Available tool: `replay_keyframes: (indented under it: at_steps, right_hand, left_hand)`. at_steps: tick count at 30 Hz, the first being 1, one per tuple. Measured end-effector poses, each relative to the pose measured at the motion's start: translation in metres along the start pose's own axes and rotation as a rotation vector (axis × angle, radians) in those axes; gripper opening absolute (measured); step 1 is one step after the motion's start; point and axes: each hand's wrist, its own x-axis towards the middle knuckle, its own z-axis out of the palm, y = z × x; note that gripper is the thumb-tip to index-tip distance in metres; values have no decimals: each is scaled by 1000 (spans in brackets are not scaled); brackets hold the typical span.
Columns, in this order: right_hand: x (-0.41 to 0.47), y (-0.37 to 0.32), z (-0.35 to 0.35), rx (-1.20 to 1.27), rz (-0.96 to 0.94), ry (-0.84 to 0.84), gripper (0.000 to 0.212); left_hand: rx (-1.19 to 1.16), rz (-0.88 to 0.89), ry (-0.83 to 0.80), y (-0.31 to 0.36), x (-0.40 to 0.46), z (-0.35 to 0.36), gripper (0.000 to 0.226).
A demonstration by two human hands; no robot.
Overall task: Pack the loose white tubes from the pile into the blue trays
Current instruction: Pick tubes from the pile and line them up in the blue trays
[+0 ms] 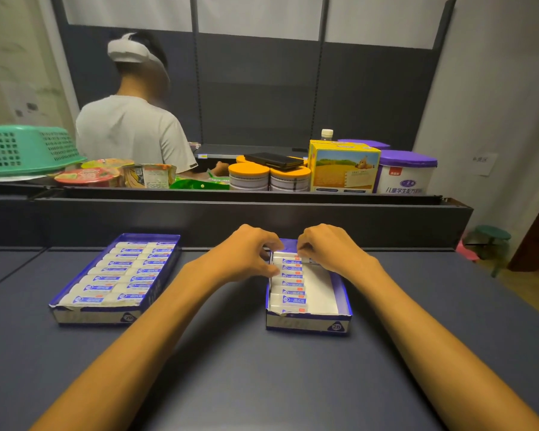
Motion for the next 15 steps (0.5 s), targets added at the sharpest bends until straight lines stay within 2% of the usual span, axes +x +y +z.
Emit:
replay_keyframes:
  at_steps: [9, 12, 15]
  right_hand:
    - [-10, -1, -9, 9, 3, -20, 25]
    - [-22, 1, -18, 23, 22, 3, 31]
    - [-38, 1, -25, 42, 58, -13, 40]
  left_hand:
    - [22, -19, 30, 1, -3, 0, 43]
    - [54, -44, 91, 1, -6, -3, 41]
    - [136, -88, 140, 1, -13, -7, 50]
